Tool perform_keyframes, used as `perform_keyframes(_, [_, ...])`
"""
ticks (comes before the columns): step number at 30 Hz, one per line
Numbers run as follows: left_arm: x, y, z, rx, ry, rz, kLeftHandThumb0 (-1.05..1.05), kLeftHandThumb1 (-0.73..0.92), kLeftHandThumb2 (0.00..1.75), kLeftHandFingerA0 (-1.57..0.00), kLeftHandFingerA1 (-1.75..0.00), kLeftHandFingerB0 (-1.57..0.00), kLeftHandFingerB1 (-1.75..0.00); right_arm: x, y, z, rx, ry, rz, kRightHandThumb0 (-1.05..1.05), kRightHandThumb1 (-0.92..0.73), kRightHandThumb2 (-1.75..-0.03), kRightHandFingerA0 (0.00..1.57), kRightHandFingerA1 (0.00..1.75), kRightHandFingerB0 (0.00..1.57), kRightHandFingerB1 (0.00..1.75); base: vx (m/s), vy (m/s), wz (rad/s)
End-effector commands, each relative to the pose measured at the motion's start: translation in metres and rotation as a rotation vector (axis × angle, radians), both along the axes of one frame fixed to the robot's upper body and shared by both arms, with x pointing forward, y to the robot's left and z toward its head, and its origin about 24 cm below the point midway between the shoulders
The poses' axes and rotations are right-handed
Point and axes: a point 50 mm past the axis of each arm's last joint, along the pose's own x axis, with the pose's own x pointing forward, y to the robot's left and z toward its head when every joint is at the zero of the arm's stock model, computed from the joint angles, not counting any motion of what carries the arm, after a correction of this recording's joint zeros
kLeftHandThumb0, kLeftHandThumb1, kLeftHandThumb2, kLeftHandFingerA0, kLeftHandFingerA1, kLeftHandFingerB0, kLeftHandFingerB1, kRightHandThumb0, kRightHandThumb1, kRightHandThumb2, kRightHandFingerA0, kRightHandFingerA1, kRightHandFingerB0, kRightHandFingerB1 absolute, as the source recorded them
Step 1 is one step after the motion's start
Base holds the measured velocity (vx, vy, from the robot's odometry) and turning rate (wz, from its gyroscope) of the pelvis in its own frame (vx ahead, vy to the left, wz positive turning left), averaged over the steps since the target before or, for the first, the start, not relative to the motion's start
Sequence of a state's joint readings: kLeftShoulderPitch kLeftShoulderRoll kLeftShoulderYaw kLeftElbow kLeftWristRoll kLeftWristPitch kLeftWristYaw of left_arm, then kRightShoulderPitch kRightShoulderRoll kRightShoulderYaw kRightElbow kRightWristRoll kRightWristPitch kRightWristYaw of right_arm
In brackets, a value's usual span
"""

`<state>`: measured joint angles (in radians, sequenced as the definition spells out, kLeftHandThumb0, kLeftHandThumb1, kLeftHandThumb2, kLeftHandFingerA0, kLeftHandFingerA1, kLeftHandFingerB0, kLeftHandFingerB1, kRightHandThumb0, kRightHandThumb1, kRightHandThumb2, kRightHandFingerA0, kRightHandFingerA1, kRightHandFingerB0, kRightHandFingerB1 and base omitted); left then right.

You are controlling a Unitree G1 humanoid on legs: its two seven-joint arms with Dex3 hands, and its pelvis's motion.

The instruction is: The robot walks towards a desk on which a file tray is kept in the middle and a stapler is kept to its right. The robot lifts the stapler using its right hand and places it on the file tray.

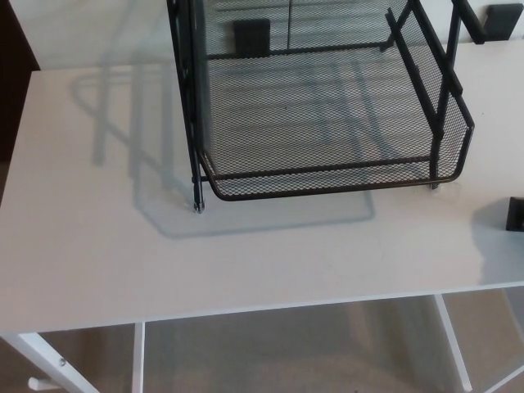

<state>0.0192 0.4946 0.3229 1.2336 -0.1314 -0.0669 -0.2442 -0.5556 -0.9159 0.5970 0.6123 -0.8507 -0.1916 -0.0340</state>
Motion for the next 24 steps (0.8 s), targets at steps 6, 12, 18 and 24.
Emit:
perform_keyframes(6, [-0.003, 0.005, 0.003, 0.049, 0.037, -0.050, -0.67, 0.71, 1.01, -0.31, -0.55, -0.18, -0.47, -0.028, 0.019, -0.041, 0.148, -0.335, 0.271, -0.32, -0.41, -0.80, 1.05, 1.05, 0.88, 0.75, 0.00, 0.000, 0.00])
perform_keyframes(12, [-0.005, 0.004, 0.003, 0.039, 0.034, -0.057, -0.67, 0.71, 1.01, -0.29, -0.55, -0.17, -0.47, -0.035, 0.021, -0.056, 0.149, -0.282, 0.245, -0.21, -0.53, -0.56, 0.99, 1.07, 0.96, 0.67, 0.00, 0.000, 0.00])
perform_keyframes(18, [-0.003, 0.005, 0.004, 0.049, 0.038, -0.046, -0.64, 0.88, 0.66, -0.39, -0.46, -0.24, -0.35, -0.034, 0.013, -0.055, 0.162, -0.234, 0.179, -0.19, -0.62, -0.61, 0.89, 1.50, 0.90, 0.75, 0.00, 0.000, 0.00])
perform_keyframes(24, [0.000, 0.006, 0.005, 0.042, 0.032, -0.039, -0.64, 0.88, 0.66, -0.40, -0.46, -0.23, -0.35, -0.030, 0.002, -0.051, 0.129, -0.155, 0.026, -0.22, -0.63, -0.60, 0.75, 1.32, 0.64, 0.42, 0.00, 0.000, 0.00])
